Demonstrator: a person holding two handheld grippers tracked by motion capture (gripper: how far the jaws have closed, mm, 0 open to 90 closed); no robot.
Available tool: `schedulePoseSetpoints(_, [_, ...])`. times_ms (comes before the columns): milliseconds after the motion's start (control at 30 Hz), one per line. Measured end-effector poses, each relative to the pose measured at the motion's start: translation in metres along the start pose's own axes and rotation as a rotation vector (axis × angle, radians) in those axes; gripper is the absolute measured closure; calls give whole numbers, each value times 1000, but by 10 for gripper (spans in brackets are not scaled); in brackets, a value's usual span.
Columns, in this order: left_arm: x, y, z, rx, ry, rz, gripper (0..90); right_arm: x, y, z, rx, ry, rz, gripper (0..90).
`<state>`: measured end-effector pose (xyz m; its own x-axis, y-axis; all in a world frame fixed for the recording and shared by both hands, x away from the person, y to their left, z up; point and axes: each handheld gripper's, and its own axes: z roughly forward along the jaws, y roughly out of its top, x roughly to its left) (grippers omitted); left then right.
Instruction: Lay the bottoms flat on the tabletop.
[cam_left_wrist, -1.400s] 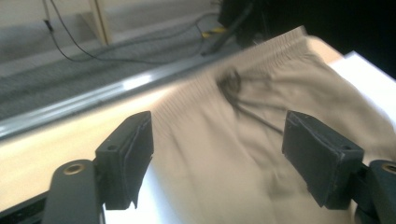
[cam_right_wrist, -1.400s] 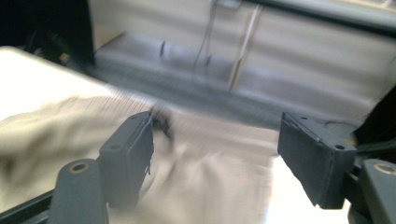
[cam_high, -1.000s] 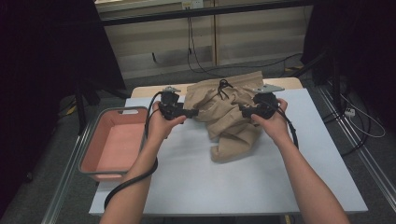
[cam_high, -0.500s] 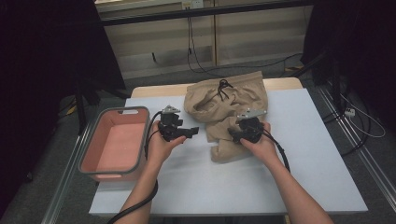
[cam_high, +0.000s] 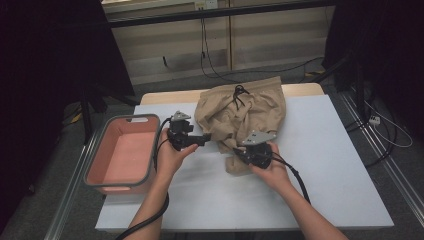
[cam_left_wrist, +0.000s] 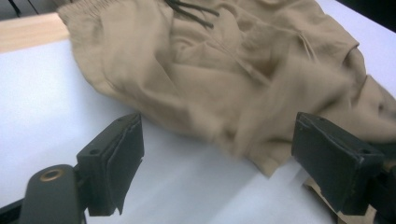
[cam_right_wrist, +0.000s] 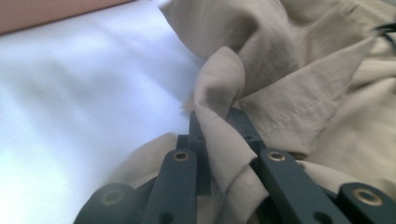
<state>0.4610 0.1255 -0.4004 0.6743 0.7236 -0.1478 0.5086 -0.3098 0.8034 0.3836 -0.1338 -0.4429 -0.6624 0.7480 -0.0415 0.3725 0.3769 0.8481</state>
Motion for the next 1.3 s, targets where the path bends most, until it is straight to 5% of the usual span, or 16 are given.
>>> schedulePoseSetpoints(300, [2, -1, -3, -9, -8, 0, 169, 19, -4, 9, 38, 42, -66, 742])
schedulePoseSetpoints(567, [-12, 1, 9, -22, -33, 15, 205, 29, -9, 12, 67, 100, -56, 699])
schedulePoseSetpoints(700, [-18, -6, 24, 29, -61, 49, 341, 30, -9, 9, 65, 108, -41, 655])
schedulePoseSetpoints(833, [-24, -18, 39, 117, -76, 94, 645, 28, -8, -1, 70, 99, -40, 525])
schedulePoseSetpoints(967, [-25, -24, 43, 155, -85, 112, 854, 20, -7, -17, 68, 65, -15, 390])
schedulePoseSetpoints(1167, [-18, -20, 25, 129, -47, 94, 887, -1, -7, -40, 25, -3, 37, 280])
schedulePoseSetpoints(1300, [-12, -17, 9, 96, -5, 97, 887, -15, -12, -44, 43, -38, 71, 249])
